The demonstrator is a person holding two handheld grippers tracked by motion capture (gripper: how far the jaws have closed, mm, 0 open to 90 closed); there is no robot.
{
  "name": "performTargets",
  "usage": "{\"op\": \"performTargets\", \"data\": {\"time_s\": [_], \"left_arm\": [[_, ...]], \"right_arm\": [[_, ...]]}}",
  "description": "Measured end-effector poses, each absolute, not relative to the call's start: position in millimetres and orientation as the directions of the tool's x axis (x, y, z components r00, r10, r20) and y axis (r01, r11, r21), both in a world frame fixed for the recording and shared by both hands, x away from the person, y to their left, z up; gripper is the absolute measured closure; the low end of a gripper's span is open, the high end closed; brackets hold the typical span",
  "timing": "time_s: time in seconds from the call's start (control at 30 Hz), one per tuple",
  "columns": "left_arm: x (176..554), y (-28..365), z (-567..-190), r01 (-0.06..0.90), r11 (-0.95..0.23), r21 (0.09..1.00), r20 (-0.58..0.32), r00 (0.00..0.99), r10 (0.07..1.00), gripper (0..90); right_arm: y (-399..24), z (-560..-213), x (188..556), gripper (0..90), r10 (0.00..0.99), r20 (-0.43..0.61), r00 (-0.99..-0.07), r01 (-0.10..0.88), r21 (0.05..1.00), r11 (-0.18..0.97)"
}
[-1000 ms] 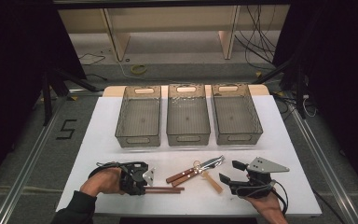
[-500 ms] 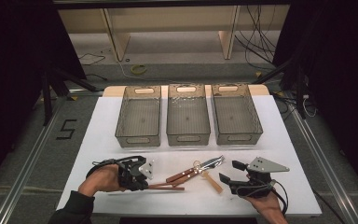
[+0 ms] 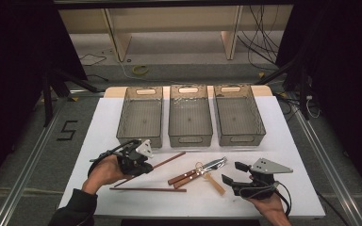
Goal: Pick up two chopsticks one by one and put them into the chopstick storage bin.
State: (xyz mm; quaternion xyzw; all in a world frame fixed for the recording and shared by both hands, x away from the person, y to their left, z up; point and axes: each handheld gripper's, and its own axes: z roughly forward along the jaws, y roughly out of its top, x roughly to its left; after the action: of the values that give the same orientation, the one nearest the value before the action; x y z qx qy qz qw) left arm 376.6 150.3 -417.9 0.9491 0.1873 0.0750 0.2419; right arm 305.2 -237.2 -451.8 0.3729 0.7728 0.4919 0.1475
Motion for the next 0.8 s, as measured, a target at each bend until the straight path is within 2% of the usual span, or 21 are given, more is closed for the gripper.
{"op": "performTargets", "data": {"time_s": [0.2, 0.8], "left_arm": [[392, 156, -404, 0.367, -0.744, 0.558, 0.044, 0.883, 0.468, 83.7], [441, 174, -360, 0.430, -0.622, 0.654, 0.065, 0.787, 0.613, 83.7]], "right_arm": [[-237, -451, 305, 29.0, 0.721, 0.143, -0.678, 0.430, 0.873, 0.231], [-237, -451, 305, 29.0, 0.719, 0.146, -0.680, 0.430, 0.873, 0.229]]}}
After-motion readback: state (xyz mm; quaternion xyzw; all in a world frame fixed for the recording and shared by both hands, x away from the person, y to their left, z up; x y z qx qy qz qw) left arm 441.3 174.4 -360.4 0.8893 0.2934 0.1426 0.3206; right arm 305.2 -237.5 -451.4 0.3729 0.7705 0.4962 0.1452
